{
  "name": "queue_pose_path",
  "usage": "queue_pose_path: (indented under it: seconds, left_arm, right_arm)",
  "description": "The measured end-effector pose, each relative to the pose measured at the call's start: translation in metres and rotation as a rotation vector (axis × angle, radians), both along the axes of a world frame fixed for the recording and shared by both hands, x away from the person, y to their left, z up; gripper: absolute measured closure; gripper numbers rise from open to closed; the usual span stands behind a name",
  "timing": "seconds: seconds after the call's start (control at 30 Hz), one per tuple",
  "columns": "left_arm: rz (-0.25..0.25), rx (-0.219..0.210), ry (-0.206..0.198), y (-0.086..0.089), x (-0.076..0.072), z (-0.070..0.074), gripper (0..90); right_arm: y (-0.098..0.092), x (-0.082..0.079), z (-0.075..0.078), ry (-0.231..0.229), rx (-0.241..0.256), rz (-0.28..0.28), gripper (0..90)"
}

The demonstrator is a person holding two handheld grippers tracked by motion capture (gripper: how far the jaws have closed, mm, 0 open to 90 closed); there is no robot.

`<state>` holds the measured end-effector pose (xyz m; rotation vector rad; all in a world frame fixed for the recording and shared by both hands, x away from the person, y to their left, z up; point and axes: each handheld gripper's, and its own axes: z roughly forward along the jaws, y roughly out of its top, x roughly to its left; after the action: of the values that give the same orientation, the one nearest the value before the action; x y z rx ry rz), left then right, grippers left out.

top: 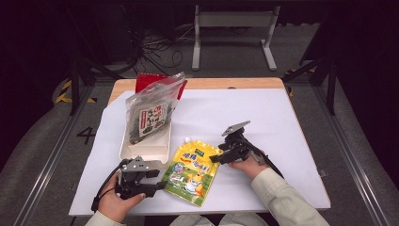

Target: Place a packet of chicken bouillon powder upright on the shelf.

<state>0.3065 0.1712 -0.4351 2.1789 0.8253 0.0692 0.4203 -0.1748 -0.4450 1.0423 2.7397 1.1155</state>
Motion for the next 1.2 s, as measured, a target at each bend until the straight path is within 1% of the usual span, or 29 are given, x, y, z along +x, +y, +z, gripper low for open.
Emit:
queue_pose_path:
  seconds: [0.03,0.07,0.1,0.13,0.23,0.3,0.37,0.43,0.5,0.57,0.63,0.67,0.8,0.87,0.97,1.03,1.2]
  left_arm:
    - [0.0,0.0,0.0,0.0,0.0,0.0,47.1]
    - [0.003,-0.003,0.01,-0.002,-0.001,-0.001,47.9]
    - [-0.008,0.006,0.003,-0.002,0.0,-0.001,47.9]
    - [-0.009,0.007,0.013,-0.004,0.0,-0.003,48.9]
    - [-0.022,0.017,0.028,-0.008,0.0,-0.006,50.7]
    - [-0.039,0.025,0.04,-0.011,0.0,-0.008,53.2]
    - [-0.058,0.038,0.044,-0.015,0.0,-0.011,53.7]
    - [-0.069,0.017,0.044,-0.016,0.0,-0.012,53.2]
    - [-0.073,0.02,0.042,-0.016,0.0,-0.012,52.8]
    - [-0.066,0.011,0.052,-0.015,0.001,-0.013,53.6]
    - [-0.064,0.006,0.05,-0.015,0.001,-0.014,54.4]
    - [-0.06,0.008,0.046,-0.015,0.001,-0.014,56.5]
    - [-0.063,0.013,0.039,-0.015,0.001,-0.015,57.7]
    - [-0.069,0.004,0.037,-0.016,0.0,-0.015,58.8]
    - [-0.074,0.002,0.031,-0.017,0.0,-0.016,59.8]
    - [-0.071,0.0,0.03,-0.018,-0.001,-0.016,60.0]
    - [-0.07,-0.001,0.029,-0.018,-0.001,-0.016,60.4]
  right_arm:
    - [0.0,0.0,0.0,0.0,0.0,0.0,30.7]
    - [-0.001,0.001,0.0,0.008,0.007,-0.006,31.1]
    - [-0.001,0.001,0.0,0.008,0.007,-0.006,31.1]
    - [-0.001,0.001,0.0,0.009,0.007,-0.007,31.3]
    - [0.0,0.0,0.0,0.005,0.003,-0.009,32.1]
    - [-0.001,0.0,0.0,0.006,0.003,-0.013,33.2]
    - [-0.001,0.0,0.001,0.008,0.003,-0.017,34.4]
    - [-0.002,0.0,0.002,0.01,0.007,-0.019,35.2]
    - [-0.003,0.0,0.002,0.008,0.011,-0.021,35.9]
    - [-0.003,-0.001,0.003,0.005,0.012,-0.024,36.8]
    - [-0.003,-0.001,0.004,0.003,0.013,-0.026,37.4]
    - [-0.003,-0.002,0.005,0.001,0.014,-0.031,38.9]
    - [-0.004,-0.002,0.006,-0.003,0.014,-0.036,42.0]
    - [-0.004,-0.002,0.008,-0.005,0.017,-0.04,43.7]
    - [-0.005,-0.003,0.01,0.002,0.034,-0.042,48.2]
    - [-0.004,-0.003,0.011,0.018,0.054,-0.034,50.0]
    - [0.0,-0.004,0.007,0.027,0.034,-0.024,50.2]
